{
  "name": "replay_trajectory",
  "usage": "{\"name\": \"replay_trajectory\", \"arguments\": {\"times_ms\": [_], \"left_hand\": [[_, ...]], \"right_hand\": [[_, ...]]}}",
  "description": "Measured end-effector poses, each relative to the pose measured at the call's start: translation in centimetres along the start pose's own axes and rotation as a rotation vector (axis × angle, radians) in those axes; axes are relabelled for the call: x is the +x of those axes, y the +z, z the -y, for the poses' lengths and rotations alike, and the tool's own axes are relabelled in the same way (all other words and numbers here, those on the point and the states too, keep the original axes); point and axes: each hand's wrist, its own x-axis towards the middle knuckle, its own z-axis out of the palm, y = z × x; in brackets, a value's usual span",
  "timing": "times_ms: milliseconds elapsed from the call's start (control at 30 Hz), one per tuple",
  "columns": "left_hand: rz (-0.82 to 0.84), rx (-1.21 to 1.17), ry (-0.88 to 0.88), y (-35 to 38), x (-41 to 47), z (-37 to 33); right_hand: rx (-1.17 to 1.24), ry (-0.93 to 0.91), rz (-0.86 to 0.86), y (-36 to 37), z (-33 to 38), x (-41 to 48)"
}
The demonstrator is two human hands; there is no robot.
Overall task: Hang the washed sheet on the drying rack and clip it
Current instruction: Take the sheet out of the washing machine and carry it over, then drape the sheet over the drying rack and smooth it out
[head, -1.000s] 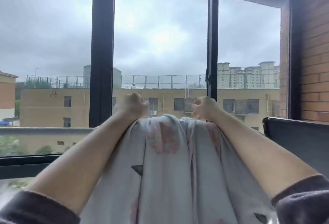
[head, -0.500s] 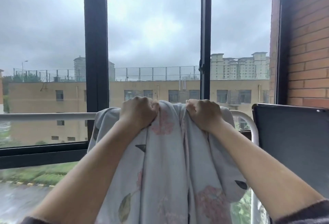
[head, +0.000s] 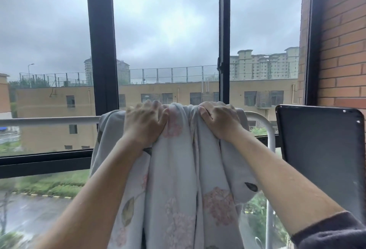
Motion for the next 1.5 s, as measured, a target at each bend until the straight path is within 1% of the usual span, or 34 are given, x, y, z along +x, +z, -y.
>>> {"name": "replay_trajectory", "arguments": {"times_ms": [67, 133, 233, 300, 367, 467, 600, 667, 767, 1000, 1233, 1500], "left_hand": [[-0.014, -0.013, -0.019, 0.8, -2.0, -0.7], [-0.055, -0.095, -0.064, 1.3, -4.7, -2.6], [-0.111, -0.380, -0.101, 1.9, -9.8, -6.9], [-0.052, -0.557, -0.116, 2.7, -13.6, -10.6], [0.017, -0.681, -0.129, 3.8, -16.9, -13.8], [0.141, -0.824, -0.179, 4.8, -21.1, -19.0], [0.224, -0.990, -0.192, 4.4, -26.2, -26.2], [0.280, -1.048, -0.188, 4.5, -28.5, -29.4], [0.391, -1.119, -0.119, 4.9, -31.6, -34.9], [0.590, -1.323, 0.033, 5.9, -33.5, -47.1], [0.712, -1.454, 0.218, 8.0, -33.7, -61.1], [0.801, -1.607, 0.392, 10.9, -31.0, -79.1]], "right_hand": [[0.016, -0.059, -0.065, 0.5, -0.8, -2.4], [0.033, -0.082, -0.110, 0.9, -1.6, -5.7], [0.238, 0.028, -0.102, 1.5, -2.7, -11.9], [0.369, 0.070, -0.085, 1.5, -3.8, -16.5], [0.456, 0.103, -0.054, 0.9, -5.1, -20.6], [0.488, 0.233, -0.009, -1.0, -7.8, -26.0], [0.537, 0.376, 0.000, -4.0, -11.6, -32.7], [0.531, 0.459, 0.024, -5.6, -13.2, -36.0], [0.485, 0.590, 0.050, -8.4, -16.8, -41.1], [0.323, 0.807, -0.079, -15.2, -24.5, -48.4], [0.121, 1.004, -0.177, -22.0, -33.6, -54.5], [-0.090, 1.205, -0.237, -28.7, -46.9, -59.1]]}}
